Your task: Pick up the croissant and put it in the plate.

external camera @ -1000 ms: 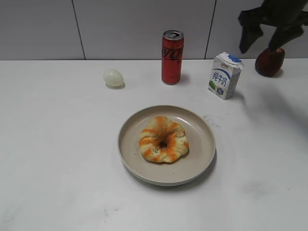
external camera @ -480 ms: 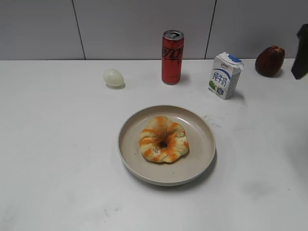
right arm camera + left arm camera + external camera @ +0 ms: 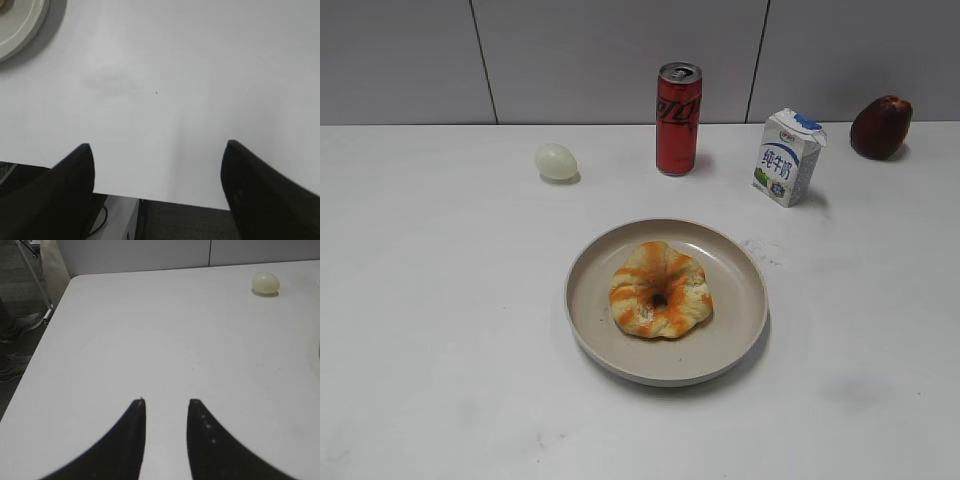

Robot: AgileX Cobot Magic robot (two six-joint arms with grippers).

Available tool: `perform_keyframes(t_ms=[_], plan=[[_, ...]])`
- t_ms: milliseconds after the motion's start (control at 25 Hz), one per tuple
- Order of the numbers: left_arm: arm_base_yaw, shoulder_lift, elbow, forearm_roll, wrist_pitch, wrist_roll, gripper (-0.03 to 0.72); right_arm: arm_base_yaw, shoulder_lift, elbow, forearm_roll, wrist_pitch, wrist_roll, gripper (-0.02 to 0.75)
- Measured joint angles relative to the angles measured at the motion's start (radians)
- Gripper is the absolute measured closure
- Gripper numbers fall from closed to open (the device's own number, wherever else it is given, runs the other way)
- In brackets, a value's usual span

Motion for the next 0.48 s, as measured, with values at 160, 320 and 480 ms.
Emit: perform_keyframes(t_ms=[160,320,480], plan=[[0.000,0.000,0.000,0.000,0.000,0.000,0.461,0.000,-0.191,0.143,0.000,-0.008,0.000,0.145],[0.000,0.000,0.000,0.000,0.000,0.000,0.461,0.000,-0.391,0.248,0.000,-0.009,0.000,0.146],[0.000,0.000,0.000,0.000,0.000,0.000,0.461,0.000,-0.573,0.311,0.000,-0.013,-0.001,0.146]])
